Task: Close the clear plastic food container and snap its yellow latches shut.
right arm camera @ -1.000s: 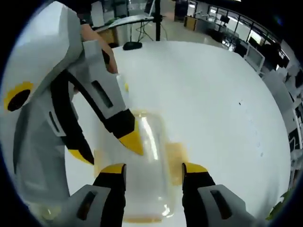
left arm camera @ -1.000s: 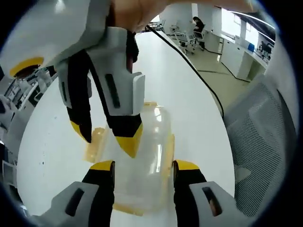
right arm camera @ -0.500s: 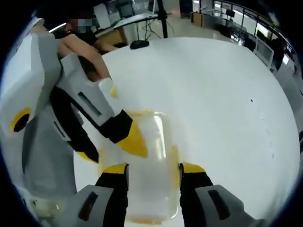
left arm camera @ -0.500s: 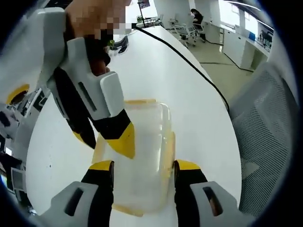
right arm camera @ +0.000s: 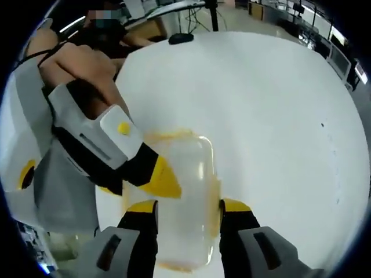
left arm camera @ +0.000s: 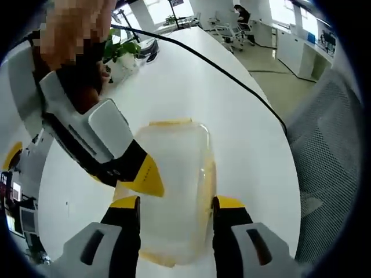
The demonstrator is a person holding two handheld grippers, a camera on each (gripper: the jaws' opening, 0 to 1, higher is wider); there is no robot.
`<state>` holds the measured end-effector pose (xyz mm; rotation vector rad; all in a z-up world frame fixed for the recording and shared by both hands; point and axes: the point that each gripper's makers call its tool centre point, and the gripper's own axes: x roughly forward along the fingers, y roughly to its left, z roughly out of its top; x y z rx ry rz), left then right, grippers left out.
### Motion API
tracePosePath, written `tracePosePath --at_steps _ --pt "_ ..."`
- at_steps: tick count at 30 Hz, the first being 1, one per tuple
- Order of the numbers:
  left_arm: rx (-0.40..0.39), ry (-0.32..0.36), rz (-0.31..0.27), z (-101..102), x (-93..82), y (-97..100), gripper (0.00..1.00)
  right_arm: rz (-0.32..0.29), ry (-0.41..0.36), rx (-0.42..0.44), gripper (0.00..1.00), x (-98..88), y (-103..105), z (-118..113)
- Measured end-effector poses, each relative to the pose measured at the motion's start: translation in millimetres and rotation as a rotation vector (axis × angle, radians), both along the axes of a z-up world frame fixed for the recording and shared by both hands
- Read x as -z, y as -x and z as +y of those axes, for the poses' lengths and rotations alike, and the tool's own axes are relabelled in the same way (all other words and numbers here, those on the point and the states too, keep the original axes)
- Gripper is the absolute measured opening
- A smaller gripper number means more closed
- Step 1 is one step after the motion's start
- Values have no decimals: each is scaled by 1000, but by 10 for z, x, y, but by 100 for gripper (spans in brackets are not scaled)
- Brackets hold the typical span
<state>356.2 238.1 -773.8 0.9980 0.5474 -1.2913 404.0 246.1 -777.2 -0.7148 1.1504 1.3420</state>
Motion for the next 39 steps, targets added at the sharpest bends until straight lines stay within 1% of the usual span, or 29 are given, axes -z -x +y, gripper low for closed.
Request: tracePosePath --at_steps 1,2,3,4,6,8,11,13,16,19,27,30,31,33,39 --pt "26 2 7 -21 6 22 45 13 9 6 40 -5 4 -9" --pt "27 -4 7 -17 14 20 45 29 18 0 38 7 30 -2" --pt "10 3 19 -32 27 45 45 38 11 -8 38 21 49 28" --pt "18 -3 4 -48 47 47 44 49 27 -16 38 11 60 13" --pt "24 3 5 -28 36 37 44 59 39 -27 38 19 69 16" --pt "28 6 1 -23 20 41 44 59 38 -26 38 21 75 6" --pt "29 10 -7 -23 14 41 45 42 13 -16 39 9 91 -12" --pt "30 8 -9 -31 15 44 45 41 -6 2 40 5 85 -10" --pt "34 10 -11 -34 16 45 45 34 -16 -1 41 7 77 -12" --pt "39 25 -12 -35 11 40 46 21 -28 1 41 -3 72 -17" --pt "43 25 -23 -39 6 44 47 -52 -39 30 41 -33 56 -22" --pt "47 23 -26 -34 2 45 47 -75 -49 55 41 -44 48 -21" --pt "48 20 -30 -31 -2 48 47 -87 -49 67 41 -51 46 -24" --pt "53 17 -32 -30 0 46 47 -121 -54 60 41 -68 53 -14" --pt "57 3 -30 -26 -13 49 48 -163 -58 86 41 -88 53 -19"
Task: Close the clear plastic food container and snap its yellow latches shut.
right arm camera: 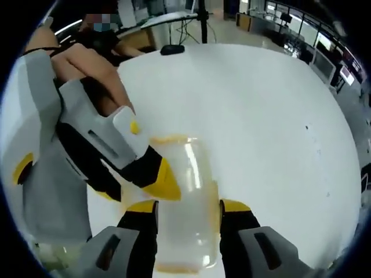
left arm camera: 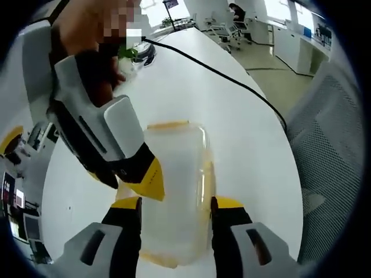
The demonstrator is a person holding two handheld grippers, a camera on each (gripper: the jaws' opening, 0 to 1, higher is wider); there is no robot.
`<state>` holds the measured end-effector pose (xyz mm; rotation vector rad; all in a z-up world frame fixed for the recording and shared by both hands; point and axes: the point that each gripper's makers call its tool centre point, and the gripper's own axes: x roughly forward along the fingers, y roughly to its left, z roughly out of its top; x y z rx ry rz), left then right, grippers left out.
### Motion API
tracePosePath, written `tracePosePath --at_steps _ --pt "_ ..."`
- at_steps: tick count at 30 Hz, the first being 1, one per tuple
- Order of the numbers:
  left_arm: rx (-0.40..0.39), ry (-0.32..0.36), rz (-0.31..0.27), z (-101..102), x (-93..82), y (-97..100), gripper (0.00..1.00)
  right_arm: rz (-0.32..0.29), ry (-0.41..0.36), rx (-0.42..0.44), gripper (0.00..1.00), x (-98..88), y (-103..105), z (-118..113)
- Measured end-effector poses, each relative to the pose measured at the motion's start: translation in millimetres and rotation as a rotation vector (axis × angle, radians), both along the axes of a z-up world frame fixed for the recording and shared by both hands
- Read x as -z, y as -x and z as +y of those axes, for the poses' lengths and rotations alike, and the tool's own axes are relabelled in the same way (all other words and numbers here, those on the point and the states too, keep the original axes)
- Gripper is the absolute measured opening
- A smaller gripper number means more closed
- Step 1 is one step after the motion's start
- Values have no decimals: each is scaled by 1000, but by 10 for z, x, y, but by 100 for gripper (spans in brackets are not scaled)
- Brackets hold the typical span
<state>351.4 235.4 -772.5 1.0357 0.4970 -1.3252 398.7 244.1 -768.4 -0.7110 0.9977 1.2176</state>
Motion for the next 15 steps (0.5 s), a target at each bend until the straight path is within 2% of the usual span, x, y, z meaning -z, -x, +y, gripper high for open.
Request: tracePosePath --at_steps 3,6,15 --pt "-14 2 11 22 -21 2 47 -62 11 -9 42 -35 -30 4" --pt "-15 6 7 40 -40 6 48 -97 32 -22 44 -40 -28 -17" --pt "-27 12 23 101 -95 -41 54 -125 46 -14 50 -102 16 -135"
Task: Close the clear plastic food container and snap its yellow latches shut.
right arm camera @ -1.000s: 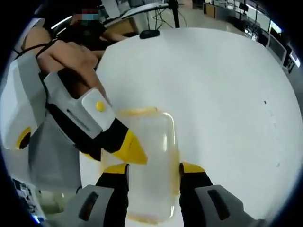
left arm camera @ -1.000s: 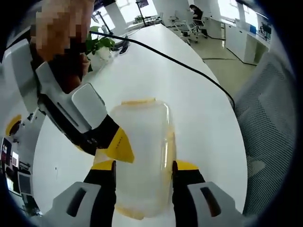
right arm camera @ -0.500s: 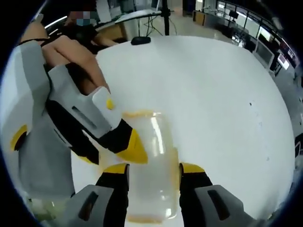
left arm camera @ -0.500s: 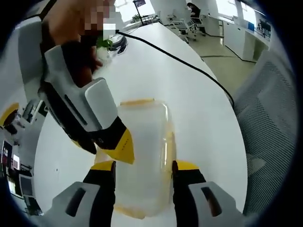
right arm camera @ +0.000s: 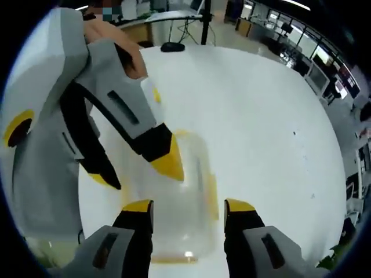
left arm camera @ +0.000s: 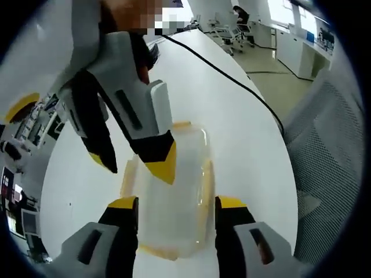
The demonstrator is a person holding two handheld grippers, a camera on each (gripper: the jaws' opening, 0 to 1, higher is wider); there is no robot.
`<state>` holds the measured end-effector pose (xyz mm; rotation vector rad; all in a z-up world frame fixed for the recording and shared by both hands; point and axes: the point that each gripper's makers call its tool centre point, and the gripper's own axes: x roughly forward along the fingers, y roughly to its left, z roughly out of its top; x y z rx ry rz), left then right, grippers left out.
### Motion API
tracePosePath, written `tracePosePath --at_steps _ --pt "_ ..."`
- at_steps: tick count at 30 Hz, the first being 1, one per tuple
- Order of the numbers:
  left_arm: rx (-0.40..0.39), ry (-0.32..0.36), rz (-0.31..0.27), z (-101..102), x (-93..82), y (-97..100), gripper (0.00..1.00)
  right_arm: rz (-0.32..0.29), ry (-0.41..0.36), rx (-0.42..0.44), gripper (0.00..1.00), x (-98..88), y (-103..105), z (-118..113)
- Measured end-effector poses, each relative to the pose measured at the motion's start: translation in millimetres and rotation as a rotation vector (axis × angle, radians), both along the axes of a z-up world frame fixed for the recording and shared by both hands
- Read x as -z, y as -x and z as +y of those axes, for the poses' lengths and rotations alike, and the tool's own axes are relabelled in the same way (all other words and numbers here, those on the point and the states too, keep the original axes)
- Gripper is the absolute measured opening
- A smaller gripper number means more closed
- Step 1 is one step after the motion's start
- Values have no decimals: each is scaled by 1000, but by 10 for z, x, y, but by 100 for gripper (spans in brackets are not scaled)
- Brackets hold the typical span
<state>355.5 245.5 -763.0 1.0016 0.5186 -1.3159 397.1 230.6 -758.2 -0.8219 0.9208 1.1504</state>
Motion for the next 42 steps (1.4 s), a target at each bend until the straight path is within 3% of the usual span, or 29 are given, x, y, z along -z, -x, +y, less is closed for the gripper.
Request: tracePosePath --at_steps 27,36,42 --pt "-8 10 36 109 -16 -54 76 -28 33 -3 69 -3 281 -251" --pt "3 -20 37 137 97 -116 81 -38 25 -39 78 80 373 -229" --pt "6 -45 51 185 178 -174 83 -47 54 -60 80 161 375 -283"
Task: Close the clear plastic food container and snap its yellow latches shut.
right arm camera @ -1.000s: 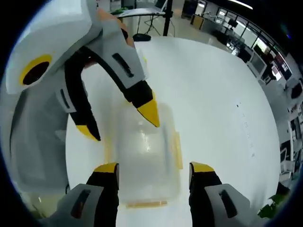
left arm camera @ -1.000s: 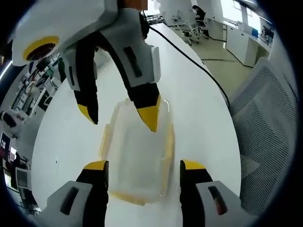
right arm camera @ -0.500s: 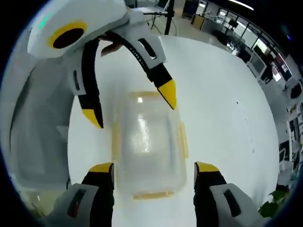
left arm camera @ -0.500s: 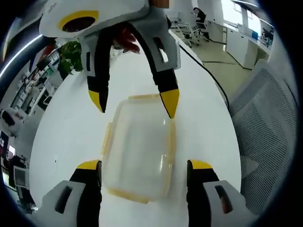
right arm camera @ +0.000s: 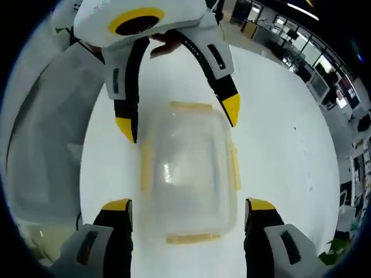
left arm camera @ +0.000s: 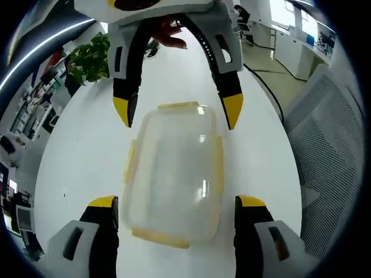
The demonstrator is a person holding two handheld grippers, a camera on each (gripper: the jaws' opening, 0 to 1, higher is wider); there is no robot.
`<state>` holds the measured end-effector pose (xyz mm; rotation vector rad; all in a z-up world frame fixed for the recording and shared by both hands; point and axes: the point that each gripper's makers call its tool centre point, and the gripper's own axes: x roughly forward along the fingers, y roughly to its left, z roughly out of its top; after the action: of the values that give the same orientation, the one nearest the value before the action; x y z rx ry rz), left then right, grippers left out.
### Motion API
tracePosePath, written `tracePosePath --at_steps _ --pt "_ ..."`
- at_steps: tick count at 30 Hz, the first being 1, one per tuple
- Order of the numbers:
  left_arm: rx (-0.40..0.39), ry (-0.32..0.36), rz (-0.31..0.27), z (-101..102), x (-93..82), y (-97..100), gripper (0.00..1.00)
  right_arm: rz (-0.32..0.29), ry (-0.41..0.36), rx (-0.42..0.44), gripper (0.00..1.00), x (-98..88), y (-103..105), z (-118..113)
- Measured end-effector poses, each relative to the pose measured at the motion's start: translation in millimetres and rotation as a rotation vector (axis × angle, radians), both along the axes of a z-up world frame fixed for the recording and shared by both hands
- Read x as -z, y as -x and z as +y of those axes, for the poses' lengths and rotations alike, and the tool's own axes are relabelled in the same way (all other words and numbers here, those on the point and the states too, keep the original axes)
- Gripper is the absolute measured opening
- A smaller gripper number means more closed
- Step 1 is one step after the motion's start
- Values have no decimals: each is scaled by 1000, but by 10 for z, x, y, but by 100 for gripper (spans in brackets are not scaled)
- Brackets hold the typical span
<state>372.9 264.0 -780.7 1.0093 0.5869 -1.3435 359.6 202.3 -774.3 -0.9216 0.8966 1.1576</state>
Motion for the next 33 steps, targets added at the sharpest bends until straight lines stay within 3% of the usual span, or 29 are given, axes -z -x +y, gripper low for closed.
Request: tracePosePath --at_steps 10,13,33 --pt "39 -37 -9 6 93 -40 81 7 47 -1 78 128 -9 -101" --pt "40 -52 -3 13 113 -60 77 8 52 2 76 139 -22 -106" --pt "52 -61 -7 17 121 -52 76 36 78 4 73 173 -14 -108"
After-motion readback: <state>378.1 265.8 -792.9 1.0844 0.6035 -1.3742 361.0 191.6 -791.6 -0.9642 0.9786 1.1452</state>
